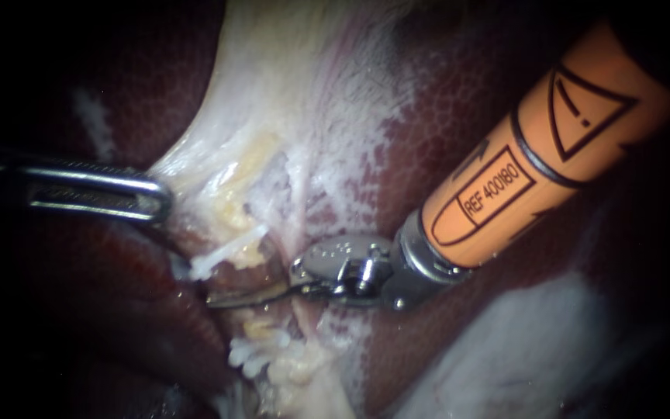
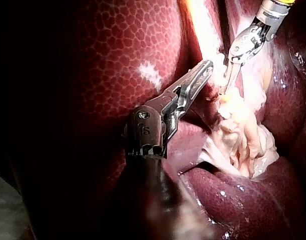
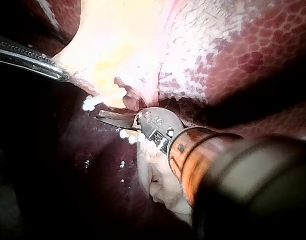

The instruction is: Go back from the cut left tube

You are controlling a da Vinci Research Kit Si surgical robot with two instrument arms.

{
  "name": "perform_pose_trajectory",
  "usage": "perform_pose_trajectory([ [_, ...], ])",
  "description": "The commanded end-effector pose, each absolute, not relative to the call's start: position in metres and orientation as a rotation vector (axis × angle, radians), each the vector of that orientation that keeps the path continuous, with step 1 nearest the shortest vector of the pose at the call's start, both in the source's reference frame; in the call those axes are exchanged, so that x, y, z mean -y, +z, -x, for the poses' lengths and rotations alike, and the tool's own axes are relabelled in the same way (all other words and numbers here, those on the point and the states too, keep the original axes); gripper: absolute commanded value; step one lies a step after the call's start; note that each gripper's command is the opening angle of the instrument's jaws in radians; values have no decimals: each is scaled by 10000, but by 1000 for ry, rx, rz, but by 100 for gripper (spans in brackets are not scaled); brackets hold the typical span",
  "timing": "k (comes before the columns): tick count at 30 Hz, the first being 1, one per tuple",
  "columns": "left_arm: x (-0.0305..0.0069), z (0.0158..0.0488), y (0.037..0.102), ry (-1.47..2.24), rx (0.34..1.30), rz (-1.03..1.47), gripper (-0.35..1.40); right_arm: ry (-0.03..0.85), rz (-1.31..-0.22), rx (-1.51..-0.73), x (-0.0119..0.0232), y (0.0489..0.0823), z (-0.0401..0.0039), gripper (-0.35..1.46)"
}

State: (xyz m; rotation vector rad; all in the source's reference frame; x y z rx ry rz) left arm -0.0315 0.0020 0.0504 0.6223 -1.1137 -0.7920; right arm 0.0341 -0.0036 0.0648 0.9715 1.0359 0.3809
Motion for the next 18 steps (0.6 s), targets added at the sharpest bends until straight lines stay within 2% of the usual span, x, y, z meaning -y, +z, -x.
perform_pose_trajectory([
  [1,-20,315,504,-792,1114,-622,-35,381,-972,-1036,36,647,-341,-35],
  [11,-20,315,504,-792,1114,-622,-35,390,-985,-1032,36,647,-341,-35],
  [15,-20,315,504,-792,1114,-622,-35,404,-1006,-1057,36,647,-341,-35],
  [18,-19,315,504,-792,1114,-621,-35,405,-1015,-1070,36,648,-340,-28],
])
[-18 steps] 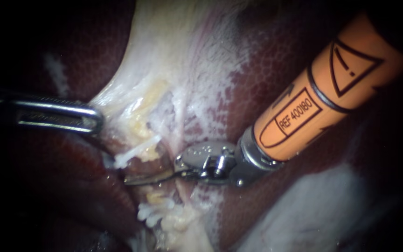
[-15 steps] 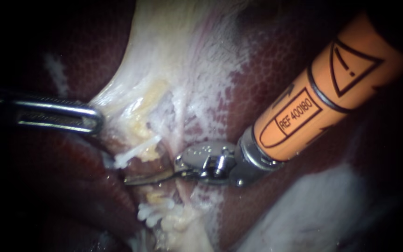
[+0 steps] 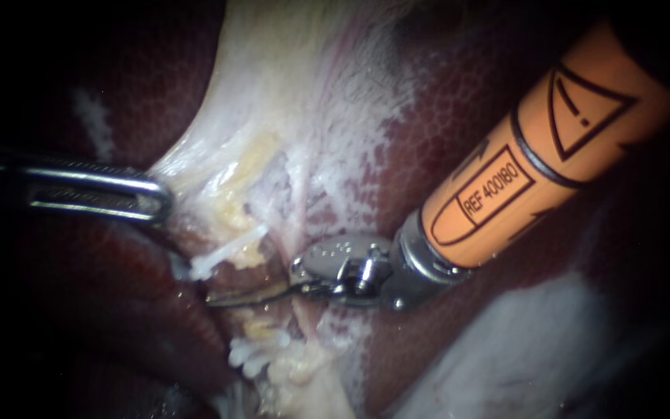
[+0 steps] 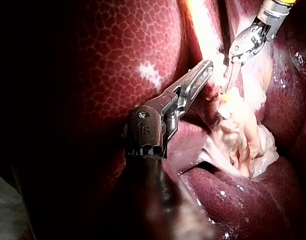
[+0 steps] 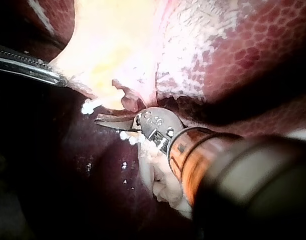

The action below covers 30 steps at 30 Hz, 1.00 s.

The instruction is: Go back from the cut left tube

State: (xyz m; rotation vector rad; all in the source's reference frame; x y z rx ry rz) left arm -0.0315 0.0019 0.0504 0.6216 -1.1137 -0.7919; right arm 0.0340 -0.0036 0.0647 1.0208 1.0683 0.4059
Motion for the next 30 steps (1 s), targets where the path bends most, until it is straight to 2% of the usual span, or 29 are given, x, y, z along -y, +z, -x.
perform_pose_trajectory([
  [1,-19,315,504,-792,1114,-621,-35,404,-1015,-1070,36,648,-340,-20],
  [5,-19,315,505,-792,1114,-621,-35,403,-1016,-1070,37,648,-340,19],
  [7,-19,315,505,-792,1114,-621,-35,403,-1016,-1070,37,648,-340,29],
  [26,-19,315,505,-792,1114,-621,-35,410,-1009,-1076,37,648,-340,62],
  [30,-19,315,506,-791,1114,-621,-35,409,-1010,-1076,37,648,-339,62],
])
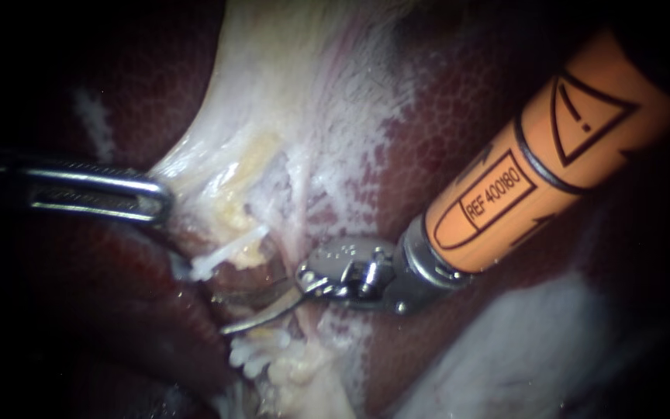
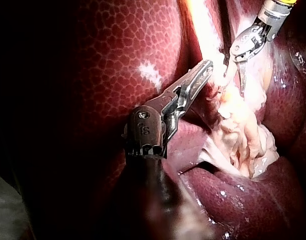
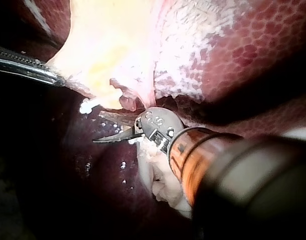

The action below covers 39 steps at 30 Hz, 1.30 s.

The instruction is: Go back from the cut left tube

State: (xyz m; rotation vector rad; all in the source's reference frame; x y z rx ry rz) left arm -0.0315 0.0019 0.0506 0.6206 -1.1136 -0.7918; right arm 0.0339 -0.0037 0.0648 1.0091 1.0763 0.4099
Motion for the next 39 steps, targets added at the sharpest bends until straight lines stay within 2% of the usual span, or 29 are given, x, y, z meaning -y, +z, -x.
perform_pose_trajectory([
  [1,-19,315,506,-791,1114,-621,-35,409,-1010,-1076,37,648,-338,62],
  [6,-19,315,507,-791,1114,-620,-35,403,-1013,-1076,38,647,-327,62],
  [14,-20,314,512,-790,1114,-620,-35,415,-993,-1078,33,643,-282,57],
  [21,-20,314,516,-790,1114,-619,-35,422,-922,-1099,12,631,-237,71],
  [25,-20,314,516,-790,1114,-619,-35,410,-820,-1124,-1,622,-214,96],
  [29,-19,314,516,-790,1114,-618,-35,392,-680,-1139,-12,615,-193,101],
  [31,-19,314,516,-789,1114,-618,-35,380,-606,-1141,-14,614,-188,109],
  [39,-19,314,517,-789,1114,-618,-35,319,-344,-1103,-14,609,-175,133],
])
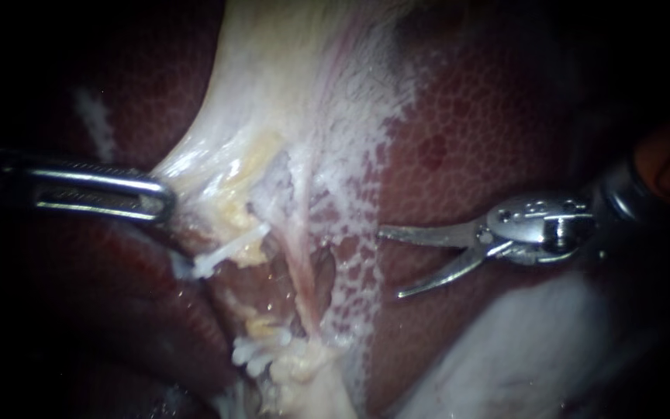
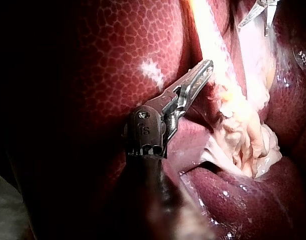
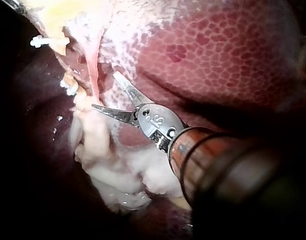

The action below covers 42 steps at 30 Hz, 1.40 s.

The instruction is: Go back from the cut left tube

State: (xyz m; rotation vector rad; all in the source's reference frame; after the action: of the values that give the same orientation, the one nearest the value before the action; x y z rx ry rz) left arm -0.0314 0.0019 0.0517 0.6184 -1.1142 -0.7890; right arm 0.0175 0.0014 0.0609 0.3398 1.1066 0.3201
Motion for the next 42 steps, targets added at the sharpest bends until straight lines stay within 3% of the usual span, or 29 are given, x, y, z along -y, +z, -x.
perform_pose_trajectory([
  [1,-19,314,517,-789,1114,-618,-35,311,-322,-1097,-13,608,-174,135],
  [6,-19,314,517,-789,1114,-618,-35,266,-215,-1065,-9,601,-174,140],
  [14,-19,314,518,-789,1114,-618,-35,216,-152,-1044,-9,591,-175,143],
  [30,-15,318,529,-788,1114,-611,-35,180,-127,-1054,-13,585,-169,143],
  [42,8,343,583,-785,1113,-624,-35,164,-117,-1054,-14,588,-167,143],
])
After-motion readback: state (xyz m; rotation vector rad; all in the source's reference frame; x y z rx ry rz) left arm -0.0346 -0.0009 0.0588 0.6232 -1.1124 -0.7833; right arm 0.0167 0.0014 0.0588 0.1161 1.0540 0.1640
